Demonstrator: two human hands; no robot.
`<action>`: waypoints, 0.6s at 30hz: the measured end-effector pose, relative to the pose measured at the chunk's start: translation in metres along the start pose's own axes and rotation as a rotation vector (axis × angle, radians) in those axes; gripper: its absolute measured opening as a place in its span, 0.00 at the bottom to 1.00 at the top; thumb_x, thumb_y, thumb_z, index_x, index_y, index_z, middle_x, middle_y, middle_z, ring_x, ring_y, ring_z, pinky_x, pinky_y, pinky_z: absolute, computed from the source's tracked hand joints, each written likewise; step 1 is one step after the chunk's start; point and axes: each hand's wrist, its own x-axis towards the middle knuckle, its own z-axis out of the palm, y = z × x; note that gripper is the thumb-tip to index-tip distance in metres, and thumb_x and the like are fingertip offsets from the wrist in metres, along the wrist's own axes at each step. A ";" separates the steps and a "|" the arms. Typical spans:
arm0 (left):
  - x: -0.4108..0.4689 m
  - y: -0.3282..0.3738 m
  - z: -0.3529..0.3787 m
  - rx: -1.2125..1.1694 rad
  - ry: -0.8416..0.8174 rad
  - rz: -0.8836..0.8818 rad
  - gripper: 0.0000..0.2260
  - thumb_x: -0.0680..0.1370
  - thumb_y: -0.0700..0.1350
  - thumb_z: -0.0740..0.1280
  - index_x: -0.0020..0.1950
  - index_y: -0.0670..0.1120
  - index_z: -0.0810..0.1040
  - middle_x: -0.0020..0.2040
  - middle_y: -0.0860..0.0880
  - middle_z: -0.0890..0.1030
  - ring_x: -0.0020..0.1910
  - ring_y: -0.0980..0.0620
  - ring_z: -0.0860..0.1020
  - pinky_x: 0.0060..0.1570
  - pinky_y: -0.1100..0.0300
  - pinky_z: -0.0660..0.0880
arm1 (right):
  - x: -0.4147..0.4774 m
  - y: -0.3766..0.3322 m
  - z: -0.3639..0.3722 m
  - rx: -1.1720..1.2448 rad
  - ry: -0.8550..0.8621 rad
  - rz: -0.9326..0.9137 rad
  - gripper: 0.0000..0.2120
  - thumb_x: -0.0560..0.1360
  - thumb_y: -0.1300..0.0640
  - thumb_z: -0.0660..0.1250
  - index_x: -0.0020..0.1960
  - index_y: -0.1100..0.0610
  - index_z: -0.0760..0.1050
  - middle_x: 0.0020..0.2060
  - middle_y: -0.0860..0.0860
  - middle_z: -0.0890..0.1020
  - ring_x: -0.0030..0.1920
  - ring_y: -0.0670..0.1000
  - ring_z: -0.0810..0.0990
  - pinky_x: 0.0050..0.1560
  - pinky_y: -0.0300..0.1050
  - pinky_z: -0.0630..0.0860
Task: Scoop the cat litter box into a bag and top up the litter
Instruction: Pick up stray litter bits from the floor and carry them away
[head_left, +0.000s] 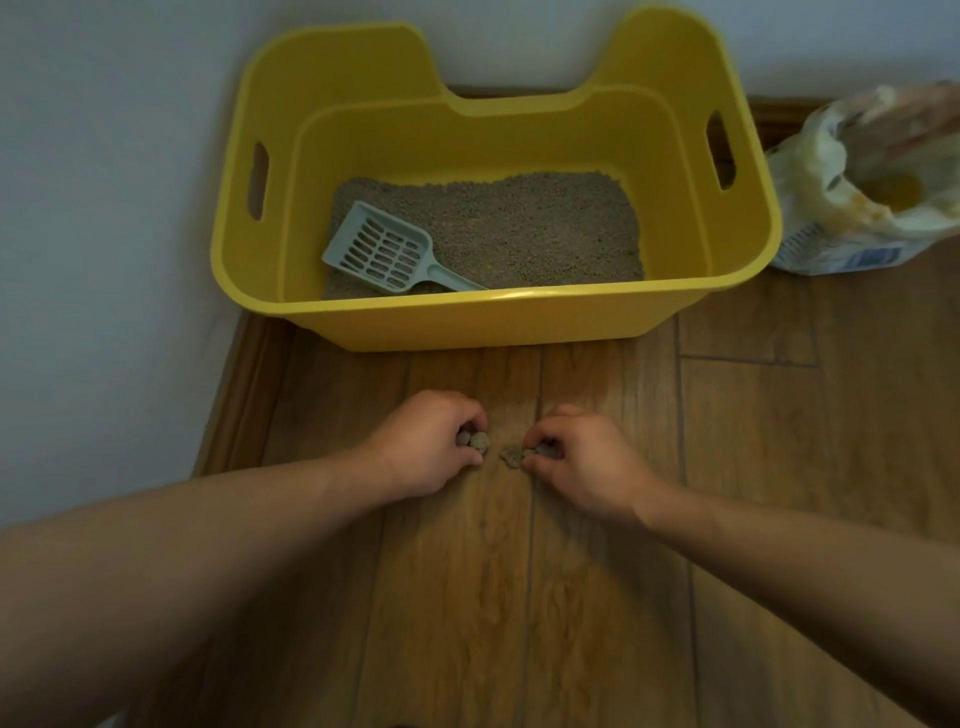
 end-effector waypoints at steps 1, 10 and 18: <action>-0.001 0.000 0.001 -0.012 -0.001 -0.014 0.12 0.72 0.50 0.75 0.55 0.53 0.80 0.51 0.56 0.79 0.48 0.57 0.76 0.49 0.59 0.76 | -0.001 0.000 -0.001 0.005 0.009 0.000 0.09 0.76 0.50 0.70 0.55 0.50 0.81 0.50 0.46 0.76 0.49 0.45 0.75 0.51 0.40 0.73; -0.004 0.000 0.006 -0.083 0.008 -0.111 0.13 0.72 0.50 0.75 0.55 0.53 0.80 0.47 0.58 0.76 0.47 0.58 0.75 0.46 0.63 0.73 | 0.003 -0.010 0.010 0.048 0.078 0.031 0.10 0.77 0.49 0.69 0.56 0.51 0.80 0.48 0.47 0.76 0.49 0.48 0.77 0.50 0.41 0.73; -0.004 -0.002 0.007 -0.113 0.023 -0.136 0.14 0.72 0.50 0.75 0.56 0.52 0.80 0.46 0.58 0.75 0.45 0.58 0.74 0.45 0.63 0.71 | 0.004 -0.019 0.014 0.017 0.038 0.063 0.24 0.74 0.46 0.73 0.67 0.54 0.76 0.56 0.49 0.75 0.56 0.50 0.77 0.60 0.45 0.75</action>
